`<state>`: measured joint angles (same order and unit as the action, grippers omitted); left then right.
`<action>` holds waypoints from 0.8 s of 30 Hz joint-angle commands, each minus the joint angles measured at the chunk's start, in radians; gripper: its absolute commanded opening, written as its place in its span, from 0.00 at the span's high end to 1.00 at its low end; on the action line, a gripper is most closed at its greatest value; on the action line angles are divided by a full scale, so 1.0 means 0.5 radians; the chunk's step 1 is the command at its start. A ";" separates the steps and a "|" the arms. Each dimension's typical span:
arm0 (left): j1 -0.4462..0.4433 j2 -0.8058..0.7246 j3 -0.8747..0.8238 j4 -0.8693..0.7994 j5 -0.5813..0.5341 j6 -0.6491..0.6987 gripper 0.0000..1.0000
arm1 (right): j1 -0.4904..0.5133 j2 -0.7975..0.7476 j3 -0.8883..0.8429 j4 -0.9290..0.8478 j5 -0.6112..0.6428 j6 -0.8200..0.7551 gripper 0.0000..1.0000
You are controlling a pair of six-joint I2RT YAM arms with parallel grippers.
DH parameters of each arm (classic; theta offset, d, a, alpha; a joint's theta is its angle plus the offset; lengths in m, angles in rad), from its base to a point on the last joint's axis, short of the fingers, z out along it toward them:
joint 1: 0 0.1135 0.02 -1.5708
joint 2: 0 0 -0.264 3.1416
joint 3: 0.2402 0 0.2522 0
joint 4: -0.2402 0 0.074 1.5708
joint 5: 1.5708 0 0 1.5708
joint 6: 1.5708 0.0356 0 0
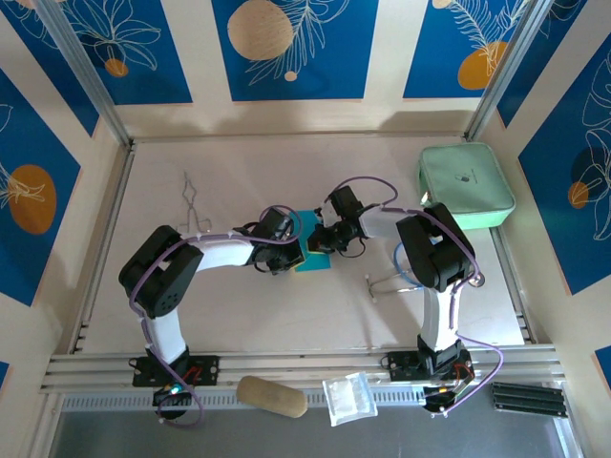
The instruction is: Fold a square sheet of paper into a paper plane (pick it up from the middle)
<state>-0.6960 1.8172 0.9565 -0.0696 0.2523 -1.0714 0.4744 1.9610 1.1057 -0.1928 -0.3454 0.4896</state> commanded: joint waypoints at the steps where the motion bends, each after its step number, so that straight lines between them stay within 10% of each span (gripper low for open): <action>1: 0.005 0.026 -0.064 -0.304 -0.054 -0.038 1.00 | -0.135 0.057 -0.045 -0.012 0.144 0.061 1.00; 17: 0.004 -0.059 0.052 -0.253 0.050 0.154 1.00 | -0.379 -0.091 0.008 0.030 0.052 0.326 0.99; 24: 0.017 -0.141 0.227 -0.244 -0.135 0.216 0.82 | -0.310 -0.319 -0.133 -0.005 -0.012 0.477 0.81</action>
<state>-0.6956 1.7885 1.0306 -0.1589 0.2413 -0.9928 0.3000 1.8542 1.0672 -0.1696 -0.3397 0.6819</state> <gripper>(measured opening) 0.171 0.174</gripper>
